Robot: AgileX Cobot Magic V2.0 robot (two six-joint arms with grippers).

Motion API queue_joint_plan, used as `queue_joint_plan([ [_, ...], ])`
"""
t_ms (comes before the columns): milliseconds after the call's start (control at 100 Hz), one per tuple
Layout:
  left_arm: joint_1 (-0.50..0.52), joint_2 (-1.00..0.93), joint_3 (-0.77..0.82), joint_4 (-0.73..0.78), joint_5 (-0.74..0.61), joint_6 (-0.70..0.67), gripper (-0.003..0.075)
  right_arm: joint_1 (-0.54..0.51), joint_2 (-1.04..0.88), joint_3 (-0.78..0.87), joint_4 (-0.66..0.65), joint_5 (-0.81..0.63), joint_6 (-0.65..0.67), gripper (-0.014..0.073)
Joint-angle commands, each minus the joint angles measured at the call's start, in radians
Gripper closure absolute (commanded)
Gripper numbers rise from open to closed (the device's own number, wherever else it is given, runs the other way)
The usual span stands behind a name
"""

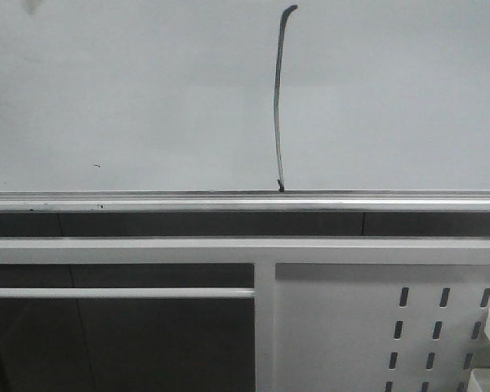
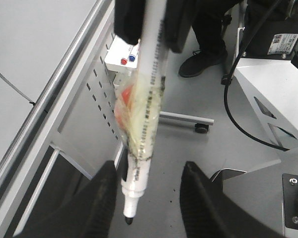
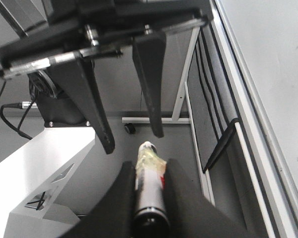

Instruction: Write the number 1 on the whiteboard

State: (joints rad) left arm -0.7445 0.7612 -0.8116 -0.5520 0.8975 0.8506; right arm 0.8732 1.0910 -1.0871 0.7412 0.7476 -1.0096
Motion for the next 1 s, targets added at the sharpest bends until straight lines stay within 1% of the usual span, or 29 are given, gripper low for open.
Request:
queue_joint_plan([
  [0, 0.002, 0.003, -0.036, -0.043, -0.063, 0.004, 0.0449, 0.004, -0.013, -0.045, 0.059, -0.031, -0.007, 0.0662],
  [100, 0.002, 0.003, -0.036, -0.043, -0.067, 0.004, 0.0472, 0.004, -0.013, -0.045, 0.062, -0.029, -0.007, 0.0662],
  [240, 0.002, 0.003, -0.036, -0.043, -0.075, 0.004, 0.0547, 0.004, -0.013, -0.045, 0.08, -0.027, -0.007, 0.0662],
  [320, 0.002, 0.003, -0.036, -0.043, -0.082, 0.004, 0.0584, 0.021, -0.013, -0.045, 0.084, -0.027, -0.007, 0.0662],
  [390, 0.002, 0.003, -0.036, -0.043, -0.081, 0.004, 0.0599, 0.043, -0.013, -0.045, 0.084, -0.032, -0.007, 0.0662],
  [530, 0.002, 0.003, -0.036, -0.043, -0.081, 0.004, 0.0599, 0.071, -0.013, -0.045, 0.082, -0.048, -0.007, 0.0662],
  [820, 0.002, 0.003, -0.036, -0.055, -0.075, 0.004, 0.0598, 0.071, -0.013, -0.045, 0.082, -0.051, -0.007, 0.0662],
  [890, 0.002, 0.003, -0.036, -0.061, -0.075, 0.004, 0.0584, 0.071, -0.013, -0.045, 0.082, -0.049, -0.007, 0.0662],
  [990, 0.002, 0.003, -0.036, -0.066, -0.075, 0.004, 0.0536, 0.071, -0.013, -0.045, 0.082, -0.049, -0.007, 0.0662],
])
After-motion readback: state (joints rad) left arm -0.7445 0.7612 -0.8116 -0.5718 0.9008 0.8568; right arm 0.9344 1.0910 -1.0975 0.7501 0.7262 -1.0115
